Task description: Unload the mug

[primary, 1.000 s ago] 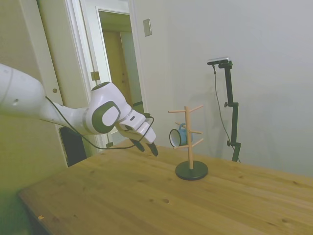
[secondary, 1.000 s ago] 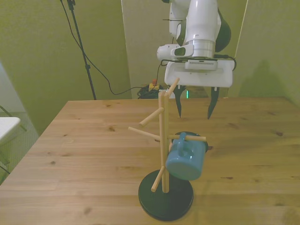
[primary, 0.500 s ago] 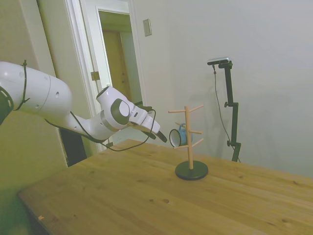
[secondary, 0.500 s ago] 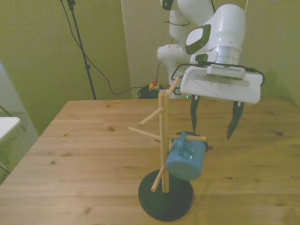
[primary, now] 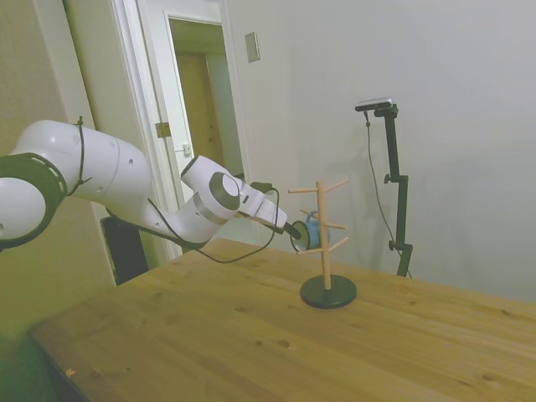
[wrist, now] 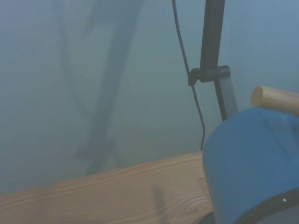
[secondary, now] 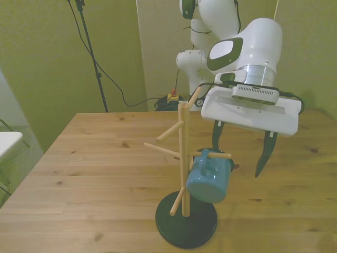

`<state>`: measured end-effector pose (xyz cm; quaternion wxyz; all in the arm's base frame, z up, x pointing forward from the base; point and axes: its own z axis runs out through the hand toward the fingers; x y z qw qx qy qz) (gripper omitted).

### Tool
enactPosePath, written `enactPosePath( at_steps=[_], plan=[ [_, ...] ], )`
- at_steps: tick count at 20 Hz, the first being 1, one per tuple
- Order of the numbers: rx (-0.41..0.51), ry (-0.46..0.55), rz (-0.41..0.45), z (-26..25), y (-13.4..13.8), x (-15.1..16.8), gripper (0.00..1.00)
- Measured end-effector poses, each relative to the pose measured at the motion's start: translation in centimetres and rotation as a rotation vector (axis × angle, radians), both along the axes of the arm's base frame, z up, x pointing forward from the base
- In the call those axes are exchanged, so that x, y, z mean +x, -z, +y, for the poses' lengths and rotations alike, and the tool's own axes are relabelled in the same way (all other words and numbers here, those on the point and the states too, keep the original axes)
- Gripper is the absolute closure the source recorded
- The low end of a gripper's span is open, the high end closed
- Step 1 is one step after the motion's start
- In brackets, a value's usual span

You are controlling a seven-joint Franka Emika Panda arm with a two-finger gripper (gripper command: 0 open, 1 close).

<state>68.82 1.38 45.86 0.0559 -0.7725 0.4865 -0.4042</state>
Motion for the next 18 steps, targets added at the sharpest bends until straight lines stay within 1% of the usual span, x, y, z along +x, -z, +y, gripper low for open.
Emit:
enactPosePath(
  at_steps=[4,5,9,18],
  plan=[
    [-0.026,0.018,-0.051,-0.4,1.4,1.5,0.00],
    [-0.034,0.025,-0.057,-0.6,1.8,1.7,1.00],
    [-0.042,0.030,-0.060,-0.7,2.5,2.1,1.00],
    [-0.046,0.041,-0.074,-1.9,2.3,2.2,1.00]
  ],
)
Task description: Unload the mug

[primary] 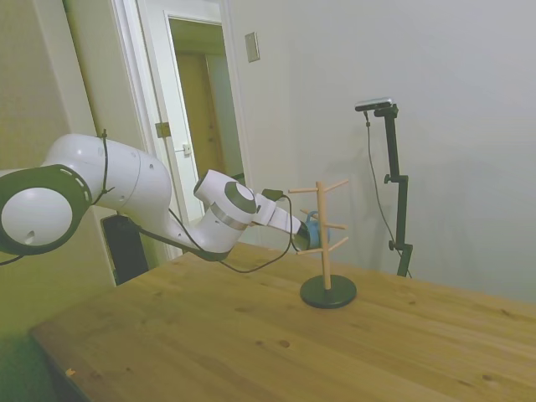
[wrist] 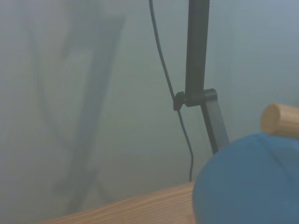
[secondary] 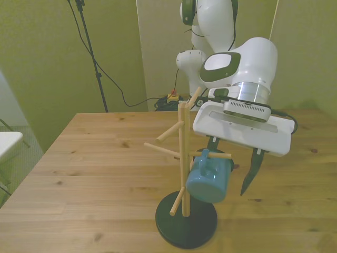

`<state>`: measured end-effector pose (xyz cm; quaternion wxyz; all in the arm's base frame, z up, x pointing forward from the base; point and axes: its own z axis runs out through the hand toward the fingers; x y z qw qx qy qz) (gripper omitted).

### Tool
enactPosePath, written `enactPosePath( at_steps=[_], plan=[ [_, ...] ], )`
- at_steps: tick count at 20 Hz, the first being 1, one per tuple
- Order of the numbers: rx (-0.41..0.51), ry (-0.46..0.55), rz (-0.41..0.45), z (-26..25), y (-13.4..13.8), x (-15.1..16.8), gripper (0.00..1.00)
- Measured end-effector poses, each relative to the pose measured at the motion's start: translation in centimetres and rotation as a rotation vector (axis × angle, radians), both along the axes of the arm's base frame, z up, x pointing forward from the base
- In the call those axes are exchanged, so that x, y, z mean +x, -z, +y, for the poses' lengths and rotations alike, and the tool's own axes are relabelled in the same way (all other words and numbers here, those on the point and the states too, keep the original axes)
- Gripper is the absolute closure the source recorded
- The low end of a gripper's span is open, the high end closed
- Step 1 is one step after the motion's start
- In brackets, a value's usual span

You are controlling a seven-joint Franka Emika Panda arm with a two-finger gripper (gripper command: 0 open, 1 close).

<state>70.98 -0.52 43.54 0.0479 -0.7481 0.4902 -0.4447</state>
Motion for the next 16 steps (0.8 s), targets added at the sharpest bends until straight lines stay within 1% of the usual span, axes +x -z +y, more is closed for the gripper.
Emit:
enactPosePath(
  at_steps=[11,16],
  plan=[
    [0.005,-0.015,-0.017,0.8,-1.0,-0.3,1.00],
    [0.011,-0.021,-0.013,1.2,-1.0,-0.8,1.00]
  ],
)
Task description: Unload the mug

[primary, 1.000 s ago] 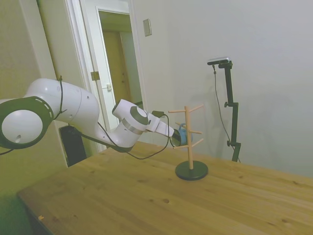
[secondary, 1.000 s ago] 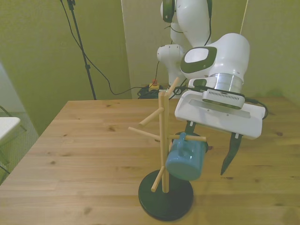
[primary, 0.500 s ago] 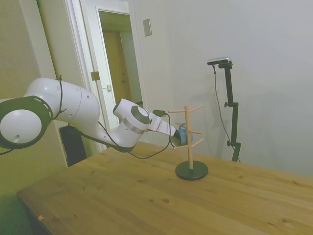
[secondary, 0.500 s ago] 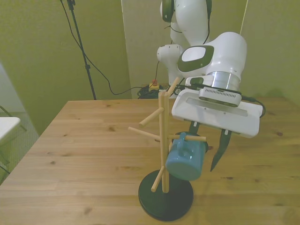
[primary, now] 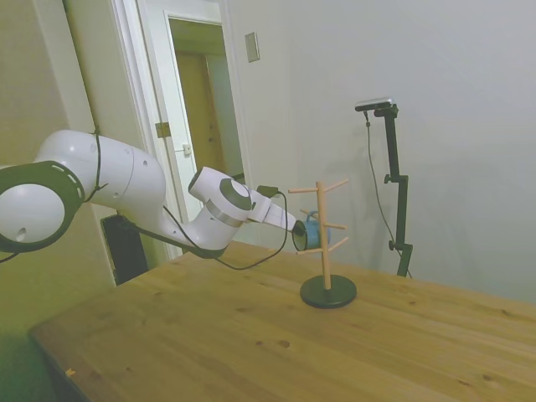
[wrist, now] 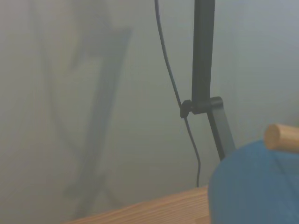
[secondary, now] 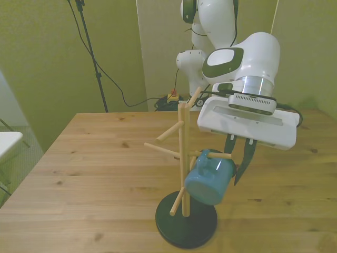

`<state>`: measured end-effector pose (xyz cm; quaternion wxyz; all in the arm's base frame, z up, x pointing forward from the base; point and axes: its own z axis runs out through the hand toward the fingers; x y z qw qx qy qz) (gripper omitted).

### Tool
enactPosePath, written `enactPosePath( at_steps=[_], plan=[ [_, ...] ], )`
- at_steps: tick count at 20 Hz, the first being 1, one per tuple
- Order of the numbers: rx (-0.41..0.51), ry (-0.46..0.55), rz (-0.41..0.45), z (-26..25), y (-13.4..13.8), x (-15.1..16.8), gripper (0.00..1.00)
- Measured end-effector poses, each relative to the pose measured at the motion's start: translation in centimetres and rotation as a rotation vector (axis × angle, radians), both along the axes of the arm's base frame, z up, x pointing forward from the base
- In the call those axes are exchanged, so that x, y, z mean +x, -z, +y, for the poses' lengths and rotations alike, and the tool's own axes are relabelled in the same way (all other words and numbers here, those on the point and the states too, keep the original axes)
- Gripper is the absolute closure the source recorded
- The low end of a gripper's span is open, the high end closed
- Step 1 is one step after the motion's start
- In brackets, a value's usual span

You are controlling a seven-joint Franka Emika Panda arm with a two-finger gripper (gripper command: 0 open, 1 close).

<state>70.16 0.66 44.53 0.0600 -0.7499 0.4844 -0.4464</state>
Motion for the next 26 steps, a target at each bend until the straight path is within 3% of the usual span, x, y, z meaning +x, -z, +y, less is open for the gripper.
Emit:
enactPosePath(
  at_steps=[9,18,26],
  plan=[
    [0.010,-0.014,-0.001,0.8,-0.8,-1.4,1.00],
    [0.035,-0.031,-0.036,1.9,-3.4,-3.0,1.00],
    [0.101,-0.097,0.012,9.3,-2.2,-1.3,1.00]
  ],
)
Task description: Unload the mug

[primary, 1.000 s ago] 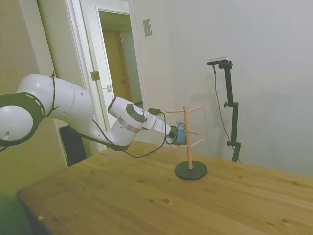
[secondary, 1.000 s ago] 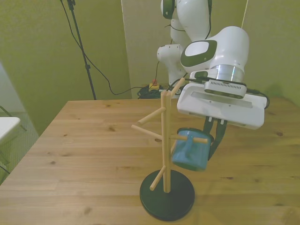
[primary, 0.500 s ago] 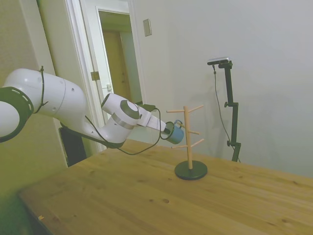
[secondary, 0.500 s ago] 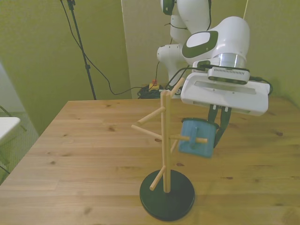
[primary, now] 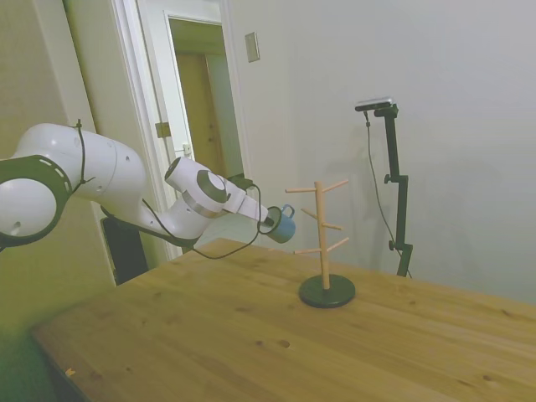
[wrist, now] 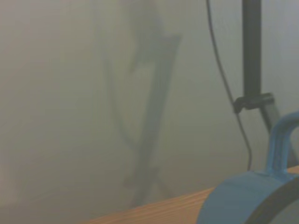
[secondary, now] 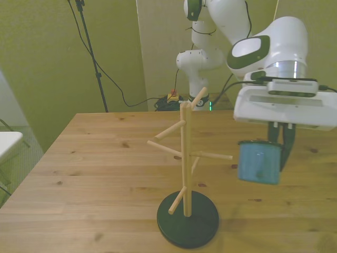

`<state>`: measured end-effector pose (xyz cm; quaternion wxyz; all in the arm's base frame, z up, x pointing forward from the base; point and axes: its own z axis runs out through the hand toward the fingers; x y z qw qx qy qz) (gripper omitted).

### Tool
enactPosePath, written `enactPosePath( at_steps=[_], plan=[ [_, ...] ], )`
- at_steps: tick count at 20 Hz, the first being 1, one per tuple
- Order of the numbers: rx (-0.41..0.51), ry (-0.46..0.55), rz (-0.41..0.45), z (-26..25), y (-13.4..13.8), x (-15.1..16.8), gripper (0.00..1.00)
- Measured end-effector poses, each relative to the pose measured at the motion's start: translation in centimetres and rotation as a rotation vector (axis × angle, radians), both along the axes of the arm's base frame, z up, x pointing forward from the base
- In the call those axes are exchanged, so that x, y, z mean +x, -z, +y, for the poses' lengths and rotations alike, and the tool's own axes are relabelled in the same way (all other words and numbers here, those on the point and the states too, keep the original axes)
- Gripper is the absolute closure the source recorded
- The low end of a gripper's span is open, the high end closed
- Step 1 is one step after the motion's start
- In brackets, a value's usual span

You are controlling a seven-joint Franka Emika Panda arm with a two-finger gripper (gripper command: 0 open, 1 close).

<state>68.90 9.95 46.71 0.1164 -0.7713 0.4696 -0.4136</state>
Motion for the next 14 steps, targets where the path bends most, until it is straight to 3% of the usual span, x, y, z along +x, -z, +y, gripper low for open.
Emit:
enactPosePath(
  at_steps=[2,6,14],
  plan=[
    [0.029,-0.058,0.054,3.1,0.8,-0.9,1.00],
    [0.088,-0.153,0.257,5.7,2.1,-6.0,1.00],
    [0.086,-0.194,0.685,-2.3,3.9,-17.2,1.00]
  ],
)
